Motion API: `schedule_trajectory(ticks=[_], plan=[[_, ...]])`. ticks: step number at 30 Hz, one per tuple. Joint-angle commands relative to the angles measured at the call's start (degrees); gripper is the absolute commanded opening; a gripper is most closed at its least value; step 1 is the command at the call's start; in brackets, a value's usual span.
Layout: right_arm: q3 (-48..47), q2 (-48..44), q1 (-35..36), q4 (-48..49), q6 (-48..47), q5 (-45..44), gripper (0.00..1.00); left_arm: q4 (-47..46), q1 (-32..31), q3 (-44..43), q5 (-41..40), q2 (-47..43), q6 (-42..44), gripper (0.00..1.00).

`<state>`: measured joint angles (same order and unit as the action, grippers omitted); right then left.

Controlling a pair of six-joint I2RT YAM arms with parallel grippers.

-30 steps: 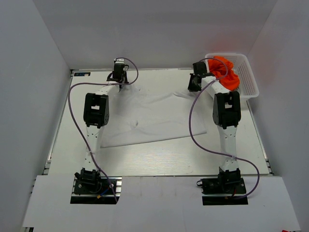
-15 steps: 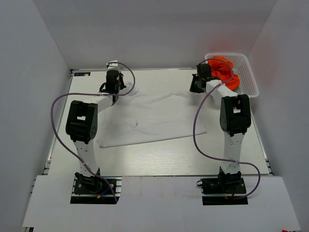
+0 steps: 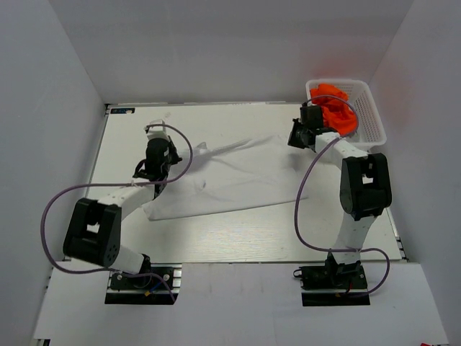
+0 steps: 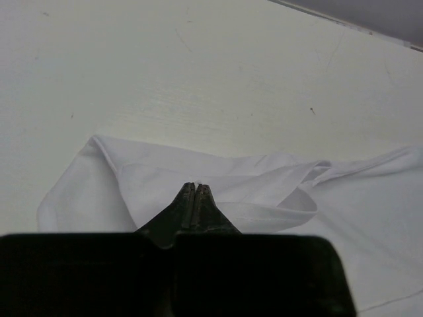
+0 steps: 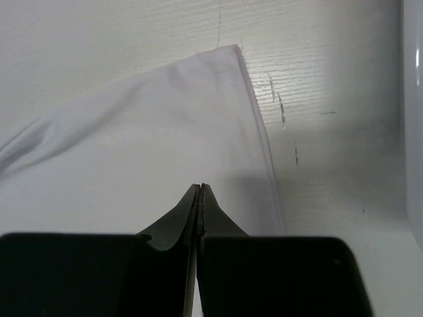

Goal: Fold and stack the t-shirts
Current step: Grap the side of the flattened tshirt furthest away from the robot with both arms

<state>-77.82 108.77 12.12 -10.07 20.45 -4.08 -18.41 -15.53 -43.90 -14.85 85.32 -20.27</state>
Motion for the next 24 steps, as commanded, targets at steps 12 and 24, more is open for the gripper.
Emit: schedule_trajectory(ticks=[12,24], plan=[[-27.8,16.9,-0.3,-8.5,-1.7,-2.9,0.53,1.5,-1.1,4.3,-1.0,-6.2,-3.9,0.0],[-39.3,30.5,0.3,-14.5,-1.7,-3.1,0.54,2.6,-1.1,-1.2,-2.4,-0.1,-2.7,0.0]])
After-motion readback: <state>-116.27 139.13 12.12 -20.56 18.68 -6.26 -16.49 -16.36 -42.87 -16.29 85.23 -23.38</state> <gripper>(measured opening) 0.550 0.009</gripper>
